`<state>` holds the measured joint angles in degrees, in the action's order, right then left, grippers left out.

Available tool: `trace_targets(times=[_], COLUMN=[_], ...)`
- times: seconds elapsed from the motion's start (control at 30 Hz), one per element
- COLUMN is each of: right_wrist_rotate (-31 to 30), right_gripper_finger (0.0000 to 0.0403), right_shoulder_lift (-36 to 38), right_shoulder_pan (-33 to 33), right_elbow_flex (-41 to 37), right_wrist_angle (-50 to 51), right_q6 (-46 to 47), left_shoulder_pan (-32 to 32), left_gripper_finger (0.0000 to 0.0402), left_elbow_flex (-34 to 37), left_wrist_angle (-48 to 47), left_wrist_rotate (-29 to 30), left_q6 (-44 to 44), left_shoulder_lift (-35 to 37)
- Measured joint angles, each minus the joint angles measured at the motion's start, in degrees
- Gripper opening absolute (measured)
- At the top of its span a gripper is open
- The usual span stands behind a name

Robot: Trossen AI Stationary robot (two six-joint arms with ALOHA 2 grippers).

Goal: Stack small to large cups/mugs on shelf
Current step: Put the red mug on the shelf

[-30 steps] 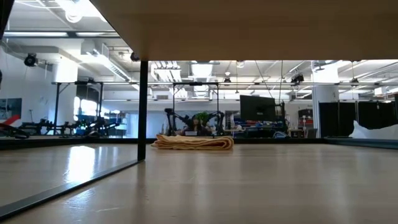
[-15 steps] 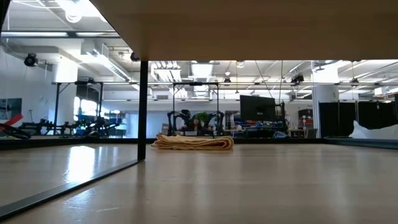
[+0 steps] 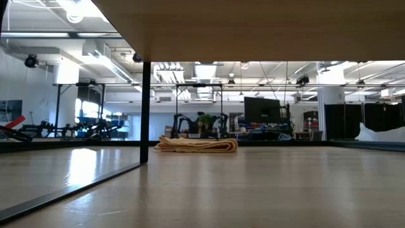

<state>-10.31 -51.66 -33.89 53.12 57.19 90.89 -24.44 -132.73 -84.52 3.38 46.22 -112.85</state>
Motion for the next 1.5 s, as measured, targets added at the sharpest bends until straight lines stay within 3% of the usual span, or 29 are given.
trace_targets(times=[0.7, 1.07, 1.5], right_wrist_rotate=[0.07, 0.20, 0.20], right_gripper_finger=[0.0187, 0.0187, 0.0187], right_shoulder_lift=[-0.02, -0.02, -0.02], right_shoulder_pan=[-0.05, -1.11, -1.11], right_elbow_flex=[0.00, 0.00, 0.00], right_wrist_angle=[-0.42, -0.42, -0.42], right_q6=[-1.57, -1.57, -1.57], left_shoulder_pan=[-0.03, 0.05, 0.06], left_gripper_finger=[0.0002, 0.0075, 0.0080], left_elbow_flex=[0.53, 0.69, 0.61], left_wrist_angle=[3.69, 3.08, 3.05], left_wrist_rotate=[-1.56, -1.61, -1.64], left_q6=[-0.03, 1.50, 1.17], left_shoulder_lift=[-3.11, -3.11, -3.04])
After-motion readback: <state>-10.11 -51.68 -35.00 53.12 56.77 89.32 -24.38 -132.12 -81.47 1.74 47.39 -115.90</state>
